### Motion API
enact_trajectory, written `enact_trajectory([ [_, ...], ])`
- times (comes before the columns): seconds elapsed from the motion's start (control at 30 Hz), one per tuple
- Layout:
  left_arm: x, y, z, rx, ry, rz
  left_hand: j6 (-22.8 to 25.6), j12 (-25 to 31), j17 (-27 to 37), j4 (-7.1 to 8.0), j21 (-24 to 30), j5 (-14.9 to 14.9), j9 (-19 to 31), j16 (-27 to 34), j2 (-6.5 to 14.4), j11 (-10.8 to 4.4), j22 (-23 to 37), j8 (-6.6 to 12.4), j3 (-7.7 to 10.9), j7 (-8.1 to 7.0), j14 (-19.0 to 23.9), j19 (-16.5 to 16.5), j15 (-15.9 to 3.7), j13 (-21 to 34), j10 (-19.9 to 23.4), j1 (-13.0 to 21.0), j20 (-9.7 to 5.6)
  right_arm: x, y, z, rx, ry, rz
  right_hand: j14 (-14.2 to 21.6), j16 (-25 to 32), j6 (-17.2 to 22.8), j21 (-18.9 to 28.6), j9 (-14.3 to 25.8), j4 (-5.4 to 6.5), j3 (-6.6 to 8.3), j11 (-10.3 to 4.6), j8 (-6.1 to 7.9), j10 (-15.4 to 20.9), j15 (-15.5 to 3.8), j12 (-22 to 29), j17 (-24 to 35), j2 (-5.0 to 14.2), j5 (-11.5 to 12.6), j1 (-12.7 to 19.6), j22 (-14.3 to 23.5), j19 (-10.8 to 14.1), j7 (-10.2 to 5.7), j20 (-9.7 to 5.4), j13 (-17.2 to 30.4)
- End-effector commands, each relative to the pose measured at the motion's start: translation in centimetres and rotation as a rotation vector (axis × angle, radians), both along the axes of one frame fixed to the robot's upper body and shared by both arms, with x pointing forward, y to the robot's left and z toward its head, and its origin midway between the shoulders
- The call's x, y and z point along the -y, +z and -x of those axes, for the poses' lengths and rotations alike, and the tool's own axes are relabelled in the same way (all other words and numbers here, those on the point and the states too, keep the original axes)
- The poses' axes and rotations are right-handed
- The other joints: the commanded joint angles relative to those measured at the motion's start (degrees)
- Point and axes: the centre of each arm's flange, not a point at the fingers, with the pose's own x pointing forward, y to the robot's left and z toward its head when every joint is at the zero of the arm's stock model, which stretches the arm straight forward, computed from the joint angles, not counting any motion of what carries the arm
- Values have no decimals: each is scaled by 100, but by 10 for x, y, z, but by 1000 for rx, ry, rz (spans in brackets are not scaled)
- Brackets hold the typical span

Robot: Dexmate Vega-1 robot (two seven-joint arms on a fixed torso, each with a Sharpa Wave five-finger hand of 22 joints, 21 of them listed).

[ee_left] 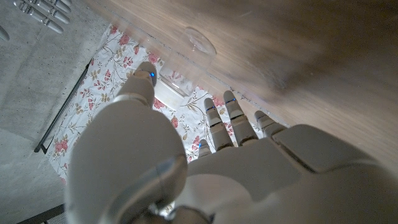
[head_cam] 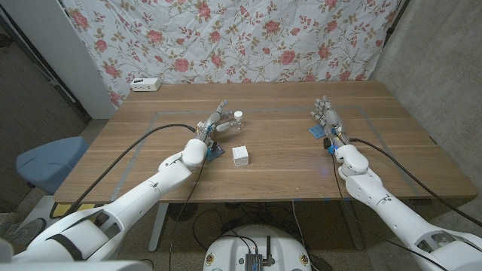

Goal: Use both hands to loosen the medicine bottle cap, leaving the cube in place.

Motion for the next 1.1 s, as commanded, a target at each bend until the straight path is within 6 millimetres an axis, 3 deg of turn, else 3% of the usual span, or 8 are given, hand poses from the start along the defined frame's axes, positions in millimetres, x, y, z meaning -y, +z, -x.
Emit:
enact_trajectory([
  [0.03,1,-3,-2,-13,3,-5,-524,-20,0,11,7,23,10,-1,33,2,14,12,-24,13,65,-15,-664,15,88,41,-62,-2,-1,-4,-7,-23,1,199,73,57,-56,7,-70,21,-35,12,173,-229,23,-15,-21,37,11,11,-192,0,-489,6],
  [0.1,1,-3,-1,-13,6,-6,-523,-18,0,14,9,22,10,-1,36,-2,14,9,-35,19,77,-8,-665,15,111,39,-64,-2,-1,-4,-9,-24,-1,272,90,83,-65,6,-77,22,-55,19,228,-211,34,-20,-22,37,12,11,-247,6,-503,2],
  [0.43,1,-6,-3,-17,9,-10,-449,-15,0,24,16,18,10,4,51,-28,15,16,-89,30,168,40,-712,15,213,41,-115,-3,-6,-3,-7,-27,-15,395,95,145,-46,4,-95,21,133,27,328,-113,35,-34,-34,33,7,9,-292,105,-505,-7],
  [1.1,4,-4,-11,-23,-1,-20,-370,-37,-1,20,11,19,9,-19,81,-4,15,16,-142,67,191,62,-764,16,279,81,-118,-4,-10,-1,-3,-13,-28,361,45,144,-36,3,-96,20,76,9,294,-119,-11,-35,-28,31,-16,8,-339,106,-543,-11],
])
